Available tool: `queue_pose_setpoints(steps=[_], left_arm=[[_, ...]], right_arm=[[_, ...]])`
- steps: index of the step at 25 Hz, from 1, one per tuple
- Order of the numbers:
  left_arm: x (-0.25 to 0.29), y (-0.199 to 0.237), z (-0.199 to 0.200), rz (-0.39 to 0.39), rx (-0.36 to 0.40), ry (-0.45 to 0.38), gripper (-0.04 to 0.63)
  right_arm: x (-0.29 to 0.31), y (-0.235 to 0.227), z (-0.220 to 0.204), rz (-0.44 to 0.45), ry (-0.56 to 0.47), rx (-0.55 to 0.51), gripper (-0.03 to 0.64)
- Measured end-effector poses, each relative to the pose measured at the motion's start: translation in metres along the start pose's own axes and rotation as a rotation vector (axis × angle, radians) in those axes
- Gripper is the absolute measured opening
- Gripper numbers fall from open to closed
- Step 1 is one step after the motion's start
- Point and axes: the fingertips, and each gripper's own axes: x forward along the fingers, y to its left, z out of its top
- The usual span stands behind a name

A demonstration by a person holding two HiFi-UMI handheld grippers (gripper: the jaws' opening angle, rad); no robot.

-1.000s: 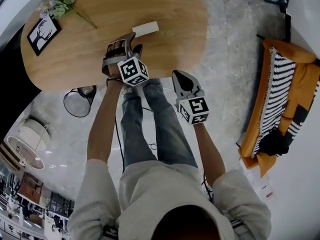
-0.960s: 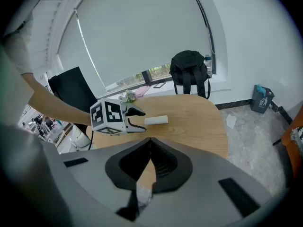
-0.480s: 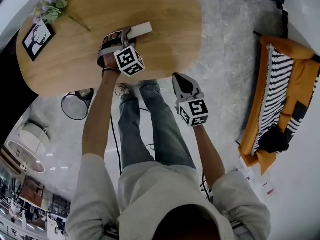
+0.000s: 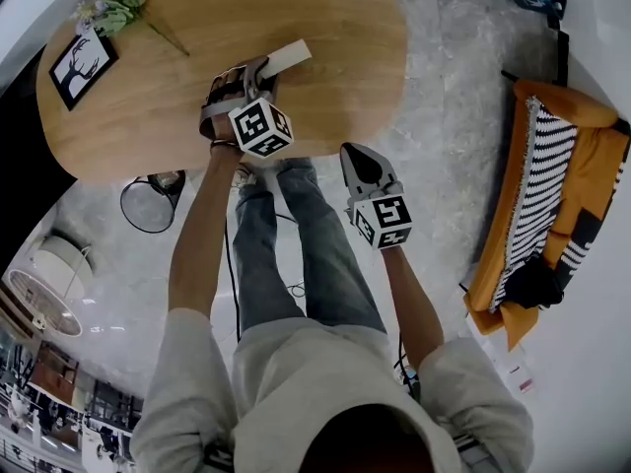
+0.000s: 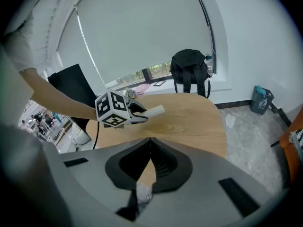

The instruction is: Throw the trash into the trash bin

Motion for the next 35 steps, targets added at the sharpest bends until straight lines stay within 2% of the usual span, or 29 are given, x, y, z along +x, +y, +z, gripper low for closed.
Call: queue_pose_setpoints(steps=[6,13,18,23,35], left_arm=[[-0.038,0.023,-0.019,0.072,-0.310,-0.102,0.160],[-0.087,0.040,-0.057,0.124,-0.726,-0.226,0.158],[-0.122,0.036,-0.093,0.185,-0.880,-0.243,0.160],[-0.161,0.019,-0.150,0.269,-1.083,-0.231,0.160],[-0.260,-0.042,-0.309,0.516,-1.343,-0.130,0.160]], right_arm=[[0.014,0.021,0.010,0.037,0.006,-0.038,0.029],[0.027,0.051,0.019,0.092,0.013,-0.095,0.029],[0.037,0.077,0.022,0.144,0.032,-0.149,0.029],[0.051,0.113,0.025,0.206,0.054,-0.224,0.029],[0.079,0.247,-0.003,0.415,0.136,-0.455,0.029]])
